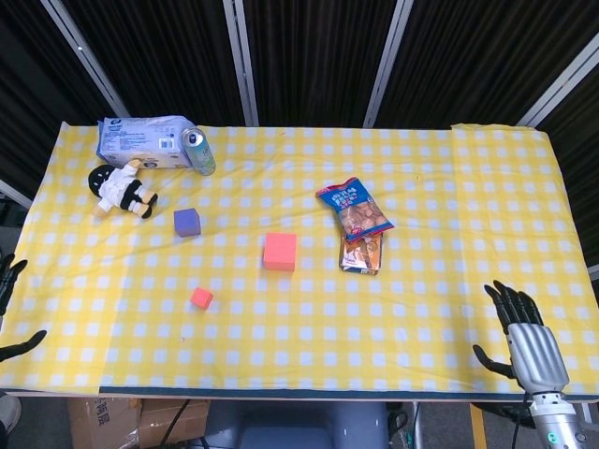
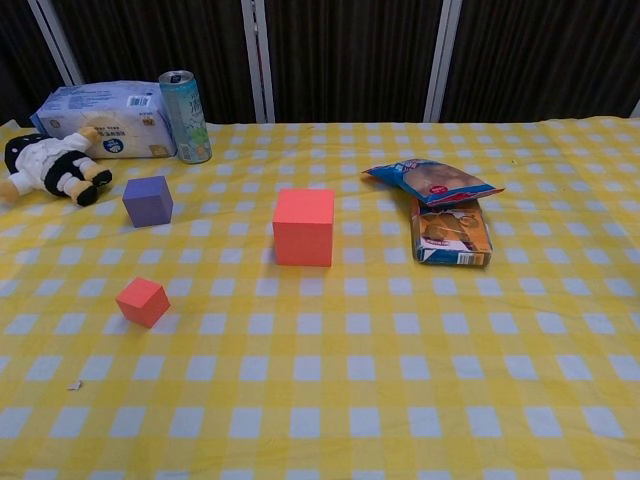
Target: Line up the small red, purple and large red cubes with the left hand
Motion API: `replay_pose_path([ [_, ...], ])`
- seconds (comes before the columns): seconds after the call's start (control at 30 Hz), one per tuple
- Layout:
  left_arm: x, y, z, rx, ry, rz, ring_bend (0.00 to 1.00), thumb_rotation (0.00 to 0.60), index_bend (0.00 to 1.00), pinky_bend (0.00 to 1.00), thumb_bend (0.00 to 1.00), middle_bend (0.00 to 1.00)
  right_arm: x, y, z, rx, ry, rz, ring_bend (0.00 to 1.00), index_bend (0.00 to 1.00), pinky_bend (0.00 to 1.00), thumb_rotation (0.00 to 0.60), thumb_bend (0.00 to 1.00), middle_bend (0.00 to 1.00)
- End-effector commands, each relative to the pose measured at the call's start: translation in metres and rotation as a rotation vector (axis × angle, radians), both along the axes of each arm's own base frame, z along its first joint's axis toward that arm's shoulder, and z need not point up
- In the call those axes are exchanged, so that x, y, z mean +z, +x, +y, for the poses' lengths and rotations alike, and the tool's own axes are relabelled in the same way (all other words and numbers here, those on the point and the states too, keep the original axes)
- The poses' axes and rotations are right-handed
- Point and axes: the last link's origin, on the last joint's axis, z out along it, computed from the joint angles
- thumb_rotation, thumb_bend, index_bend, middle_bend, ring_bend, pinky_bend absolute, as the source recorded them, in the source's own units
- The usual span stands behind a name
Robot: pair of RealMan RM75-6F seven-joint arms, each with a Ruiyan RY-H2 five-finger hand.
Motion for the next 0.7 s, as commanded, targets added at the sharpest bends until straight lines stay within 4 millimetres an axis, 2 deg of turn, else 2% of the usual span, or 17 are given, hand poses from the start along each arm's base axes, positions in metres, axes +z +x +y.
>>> replay_pose_path([
  [0.03,0.004,0.011,0.035,-0.003,0.006,-0.008,0.0,0.6,0.0,0.0,0.18,0.0,-0.001,0.001,0.0,0.002,0.009,-0.014,0.0,0.0,0.0,0.6,0.34,0.0],
  [0.07,0.004,0.015,0.048,0.003,0.006,0.002,0.0,0.6,0.0,0.0,0.18,0.0,-0.002,0.002,0.0,0.001,0.013,-0.019,0.0,0.0,0.0,0.6,0.34,0.0],
  [0.17,0.0,0.026,0.071,0.024,0.002,-0.001,0.0,0.6,0.01,0.0,0.19,0.0,-0.002,0.002,-0.001,-0.002,0.017,-0.027,0.0,0.0,0.0,0.6,0.34,0.0],
  [0.37,-0.015,0.046,0.116,0.085,-0.035,-0.031,0.0,0.6,0.1,0.0,0.23,0.0,-0.002,0.002,-0.002,-0.007,0.029,-0.048,0.0,0.0,0.0,0.6,0.34,0.0],
  [0.57,-0.037,0.067,0.165,0.117,-0.052,0.007,0.0,0.6,0.15,0.0,0.25,0.0,-0.001,0.002,-0.003,-0.018,0.043,-0.082,0.0,0.0,0.0,0.6,0.34,0.0],
  [0.7,-0.056,0.075,0.189,0.151,-0.07,0.031,0.0,0.6,0.2,0.0,0.25,0.0,0.0,0.001,-0.004,-0.024,0.049,-0.102,0.0,0.0,0.0,0.6,0.34,0.0],
])
